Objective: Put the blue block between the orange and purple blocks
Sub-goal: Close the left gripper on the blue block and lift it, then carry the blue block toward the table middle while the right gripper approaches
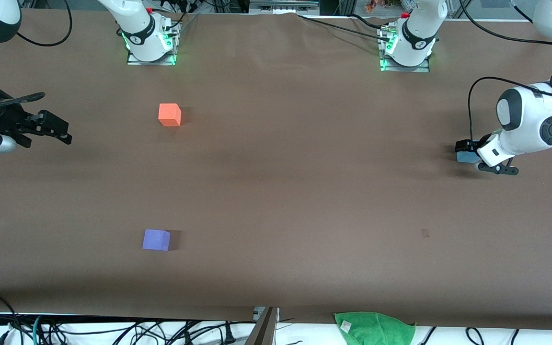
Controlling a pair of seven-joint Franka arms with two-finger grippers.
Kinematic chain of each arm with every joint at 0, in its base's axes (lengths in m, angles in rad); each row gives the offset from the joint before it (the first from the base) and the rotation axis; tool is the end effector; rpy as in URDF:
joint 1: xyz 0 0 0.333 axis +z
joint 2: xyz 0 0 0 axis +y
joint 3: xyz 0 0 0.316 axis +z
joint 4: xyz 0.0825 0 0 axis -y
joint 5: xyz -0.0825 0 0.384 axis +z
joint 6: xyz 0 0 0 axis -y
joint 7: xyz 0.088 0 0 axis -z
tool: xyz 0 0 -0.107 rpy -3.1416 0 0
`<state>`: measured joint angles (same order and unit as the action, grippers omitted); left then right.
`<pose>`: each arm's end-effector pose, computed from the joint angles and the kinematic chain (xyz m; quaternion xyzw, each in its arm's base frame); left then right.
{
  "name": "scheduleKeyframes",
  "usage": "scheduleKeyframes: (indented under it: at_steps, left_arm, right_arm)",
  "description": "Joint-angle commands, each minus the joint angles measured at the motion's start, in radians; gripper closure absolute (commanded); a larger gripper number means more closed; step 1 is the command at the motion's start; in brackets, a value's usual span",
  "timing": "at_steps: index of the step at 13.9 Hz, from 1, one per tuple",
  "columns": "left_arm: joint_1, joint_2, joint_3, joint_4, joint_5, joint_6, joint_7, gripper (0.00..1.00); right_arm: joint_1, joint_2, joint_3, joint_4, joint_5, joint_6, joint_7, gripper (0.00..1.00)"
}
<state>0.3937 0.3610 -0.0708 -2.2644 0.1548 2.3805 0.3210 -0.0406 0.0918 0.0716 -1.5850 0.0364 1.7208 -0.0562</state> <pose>0.4834 0.1618 0.1816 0.9903 -0.0604 -0.1251 0.0064 0.5939 0.0200 0.5787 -0.9987 -0.0410 -0.0224 0.0210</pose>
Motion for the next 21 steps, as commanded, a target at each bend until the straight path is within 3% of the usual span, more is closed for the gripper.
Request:
scheduleKeyframes:
  at_steps: [1, 3, 7, 13, 15, 21]
  left_arm:
    - [0.016, -0.005, -0.011, 0.003, 0.04, 0.008, 0.013, 0.7]
    - [0.016, -0.011, -0.011, 0.009, 0.042, 0.0, 0.013, 0.87]
    - [0.007, -0.05, -0.04, 0.093, 0.04, -0.119, 0.009, 0.93]
    - [-0.022, -0.044, -0.293, 0.46, 0.026, -0.593, -0.02, 0.93]
    - [-0.109, -0.019, -0.308, 0.521, 0.019, -0.606, -0.081, 0.92]
    - [-0.479, 0.321, -0.307, 0.848, -0.038, -0.595, -0.48, 0.92]
  right_arm:
    - [-0.012, -0.001, 0.002, 0.004, 0.014, -0.009, -0.019, 0.0]
    - [-0.012, -0.001, 0.002, 0.004, 0.014, -0.009, -0.019, 0.0]
    - [-0.012, 0.0, -0.001, 0.004, 0.014, -0.009, -0.021, 0.0]
    - [-0.01, -0.001, -0.001, 0.007, 0.016, -0.001, -0.019, 0.0]
    - [-0.01, -0.001, -0.001, 0.007, 0.016, -0.001, -0.016, 0.0]
    - [-0.007, 0.0, 0.001, 0.005, 0.016, -0.006, -0.007, 0.0]
